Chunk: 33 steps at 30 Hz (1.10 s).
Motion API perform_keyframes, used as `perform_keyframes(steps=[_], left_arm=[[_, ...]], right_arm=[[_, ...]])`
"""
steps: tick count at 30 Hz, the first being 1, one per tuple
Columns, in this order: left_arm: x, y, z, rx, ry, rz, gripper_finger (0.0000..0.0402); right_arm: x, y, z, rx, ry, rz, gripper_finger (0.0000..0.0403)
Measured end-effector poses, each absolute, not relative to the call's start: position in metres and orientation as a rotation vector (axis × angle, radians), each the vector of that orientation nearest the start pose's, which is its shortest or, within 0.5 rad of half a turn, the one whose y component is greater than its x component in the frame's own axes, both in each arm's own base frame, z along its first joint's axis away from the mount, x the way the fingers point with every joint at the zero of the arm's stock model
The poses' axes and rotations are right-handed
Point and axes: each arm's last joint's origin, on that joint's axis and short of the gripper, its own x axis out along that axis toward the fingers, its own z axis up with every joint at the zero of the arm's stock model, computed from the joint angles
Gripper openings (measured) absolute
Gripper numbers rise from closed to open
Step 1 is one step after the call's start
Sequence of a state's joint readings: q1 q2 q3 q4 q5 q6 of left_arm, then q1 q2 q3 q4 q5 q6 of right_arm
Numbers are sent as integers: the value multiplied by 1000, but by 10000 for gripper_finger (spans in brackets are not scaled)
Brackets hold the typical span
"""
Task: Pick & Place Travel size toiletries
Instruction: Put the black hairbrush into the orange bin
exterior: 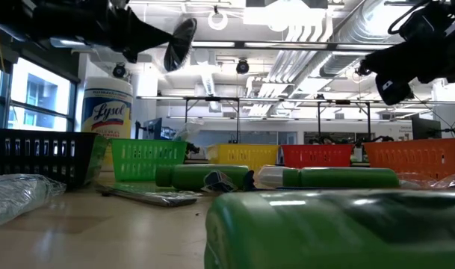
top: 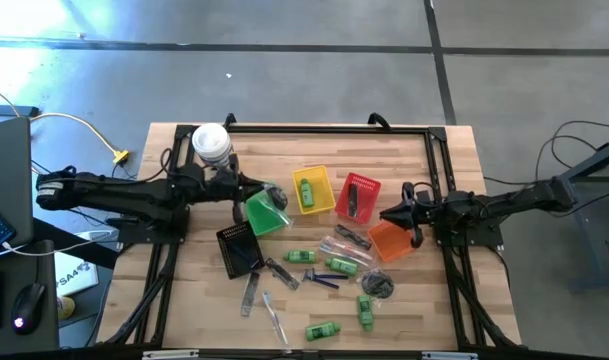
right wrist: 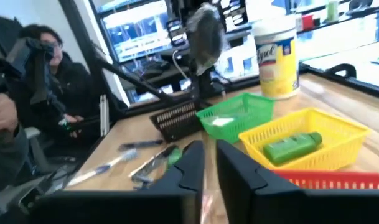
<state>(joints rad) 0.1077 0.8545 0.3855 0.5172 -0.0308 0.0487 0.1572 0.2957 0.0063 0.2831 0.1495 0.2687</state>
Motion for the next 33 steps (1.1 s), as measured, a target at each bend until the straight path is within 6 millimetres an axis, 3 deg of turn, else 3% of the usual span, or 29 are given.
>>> perform_keyframes(steps=[6, 11, 21, 33], left_arm=[[188, 18, 250, 109, -47, 62, 0], [186, 17, 251, 131, -54, 12, 0], [141, 12, 268, 240, -110, 14, 0], [119, 9, 222, 183, -237, 7, 0]], right_arm=[[120, 15, 167, 267, 13, 1, 118], [123, 15, 164, 264, 39, 3, 153], [123, 17, 165, 263, 37, 58, 160], [123, 17, 167, 257, 13, 54, 160]])
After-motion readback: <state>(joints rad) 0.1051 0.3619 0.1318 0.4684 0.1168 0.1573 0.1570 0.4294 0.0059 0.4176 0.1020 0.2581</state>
